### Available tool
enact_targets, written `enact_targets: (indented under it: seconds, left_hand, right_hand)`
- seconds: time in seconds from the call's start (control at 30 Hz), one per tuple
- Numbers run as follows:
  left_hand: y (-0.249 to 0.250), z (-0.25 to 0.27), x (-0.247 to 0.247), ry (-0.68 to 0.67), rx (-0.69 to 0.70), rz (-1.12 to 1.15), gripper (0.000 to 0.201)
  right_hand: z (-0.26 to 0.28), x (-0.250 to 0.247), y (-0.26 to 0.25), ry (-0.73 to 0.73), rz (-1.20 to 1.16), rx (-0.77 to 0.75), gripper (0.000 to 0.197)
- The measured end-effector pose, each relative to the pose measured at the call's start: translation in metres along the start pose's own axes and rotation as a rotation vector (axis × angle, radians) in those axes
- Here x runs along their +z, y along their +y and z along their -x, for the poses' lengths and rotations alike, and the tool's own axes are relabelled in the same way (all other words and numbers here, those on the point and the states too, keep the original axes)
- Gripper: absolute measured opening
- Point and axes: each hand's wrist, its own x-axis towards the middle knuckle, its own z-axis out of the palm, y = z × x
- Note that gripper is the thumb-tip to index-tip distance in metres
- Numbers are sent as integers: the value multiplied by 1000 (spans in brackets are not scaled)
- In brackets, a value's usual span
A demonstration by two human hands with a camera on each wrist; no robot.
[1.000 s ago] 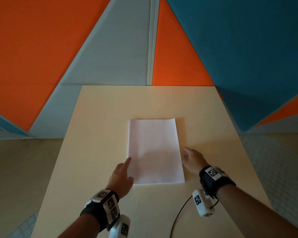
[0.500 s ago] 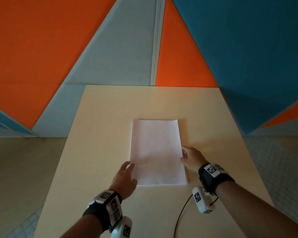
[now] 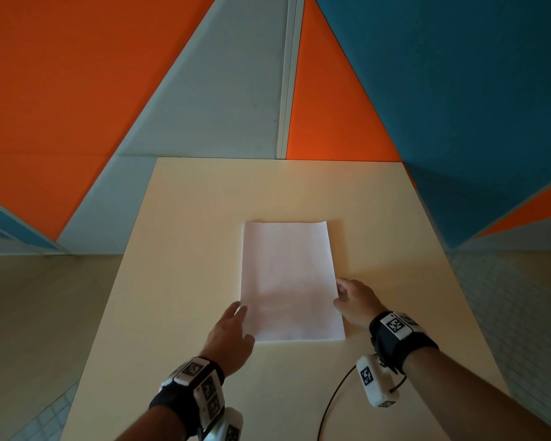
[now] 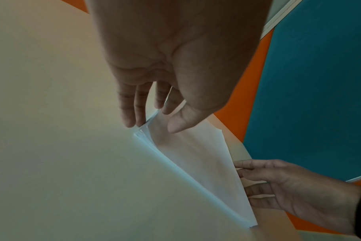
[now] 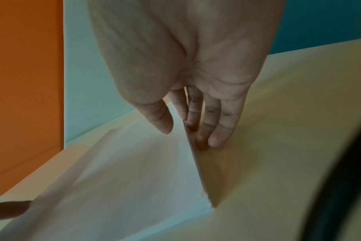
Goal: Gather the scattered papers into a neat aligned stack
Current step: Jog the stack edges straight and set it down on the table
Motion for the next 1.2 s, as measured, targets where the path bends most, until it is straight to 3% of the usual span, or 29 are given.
enact_targets:
  seconds: [0.13,0.4,0.63,0.97,1.2]
  left_hand:
    - [0,0,1,-11,-15,-8,64]
    - [-3,4,2,-37,-53,41,64]
    - [1,8,1,-5,-27,51,43]
    - [0,11,0,-6,-34,37,30]
    - [5,15,2,-18,-121,85,59]
  right_hand:
    - [2,1,1,6,8,9,35]
    - [12,9,11,0,-53,69,23]
    - [15,14,11,22,-102,77,27]
    - [17,14,14,3,-102,55,29]
    - [20,13,19,-19,-109,95,28]
